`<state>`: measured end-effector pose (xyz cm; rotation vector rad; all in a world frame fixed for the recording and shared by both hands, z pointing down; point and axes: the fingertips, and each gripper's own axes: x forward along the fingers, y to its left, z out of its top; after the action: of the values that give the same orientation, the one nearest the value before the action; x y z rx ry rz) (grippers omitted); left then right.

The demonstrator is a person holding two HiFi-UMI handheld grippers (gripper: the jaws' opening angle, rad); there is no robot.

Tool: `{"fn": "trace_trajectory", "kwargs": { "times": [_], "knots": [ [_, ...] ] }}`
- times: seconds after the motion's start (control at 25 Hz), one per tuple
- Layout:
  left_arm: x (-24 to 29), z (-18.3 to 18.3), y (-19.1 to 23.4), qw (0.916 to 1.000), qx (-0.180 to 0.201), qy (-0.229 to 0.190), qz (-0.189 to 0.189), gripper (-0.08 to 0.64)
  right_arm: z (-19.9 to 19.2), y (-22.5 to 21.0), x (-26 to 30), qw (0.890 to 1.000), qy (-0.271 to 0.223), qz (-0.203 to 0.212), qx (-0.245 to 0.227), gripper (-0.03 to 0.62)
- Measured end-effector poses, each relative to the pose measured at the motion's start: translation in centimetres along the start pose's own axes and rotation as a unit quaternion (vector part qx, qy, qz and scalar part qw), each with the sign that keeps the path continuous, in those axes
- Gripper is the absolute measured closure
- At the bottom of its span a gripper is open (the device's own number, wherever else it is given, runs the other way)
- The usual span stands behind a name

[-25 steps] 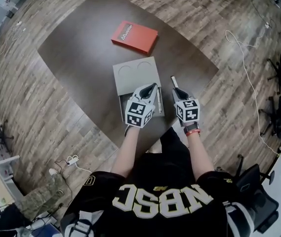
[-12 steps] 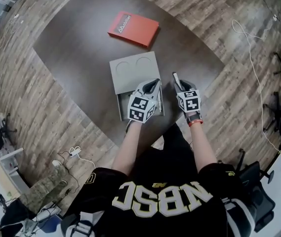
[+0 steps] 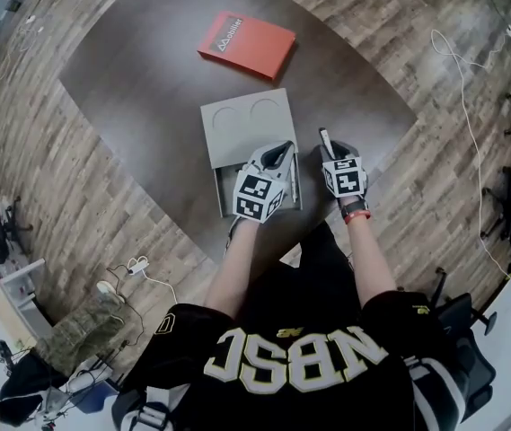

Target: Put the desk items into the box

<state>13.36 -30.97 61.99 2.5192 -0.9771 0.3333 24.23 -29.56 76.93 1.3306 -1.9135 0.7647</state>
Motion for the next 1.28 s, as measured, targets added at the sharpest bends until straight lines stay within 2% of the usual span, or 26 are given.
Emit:
{"fn": "trace_trajectory", "kwargs": {
  "times": [0.2,0.36,0.68,0.96,1.28],
  "knots": [
    [0.0,-0.3,-0.2,1.0,-0.003,0.003,-0.005,0.546,-0.3,-0.5,0.1,1.0,0.002,-0.018,0.008,0.515],
    [-0.4,-0.2,-0.2,0.9999,-0.015,-0.001,-0.007,0.546,-0.3,-0.5,0.0,1.0,0.002,-0.026,0.006,0.518],
    [-1.4,-0.2,-0.2,0.9999,-0.014,0.002,-0.007,0.546,-0.1,0.0,-0.7,1.0,0.0,-0.026,0.014,0.518],
    [-2.8,0.1,0.1,0.9999,-0.01,-0.007,-0.001,0.546,1.1,1.1,-3.0,1.0,-0.015,-0.021,0.015,0.518],
    [-4.9,-0.1,0.1,0.9995,-0.02,-0.022,0.012,0.546,2.1,3.6,-6.1,0.999,-0.043,-0.009,-0.005,0.518]
  ]
}}
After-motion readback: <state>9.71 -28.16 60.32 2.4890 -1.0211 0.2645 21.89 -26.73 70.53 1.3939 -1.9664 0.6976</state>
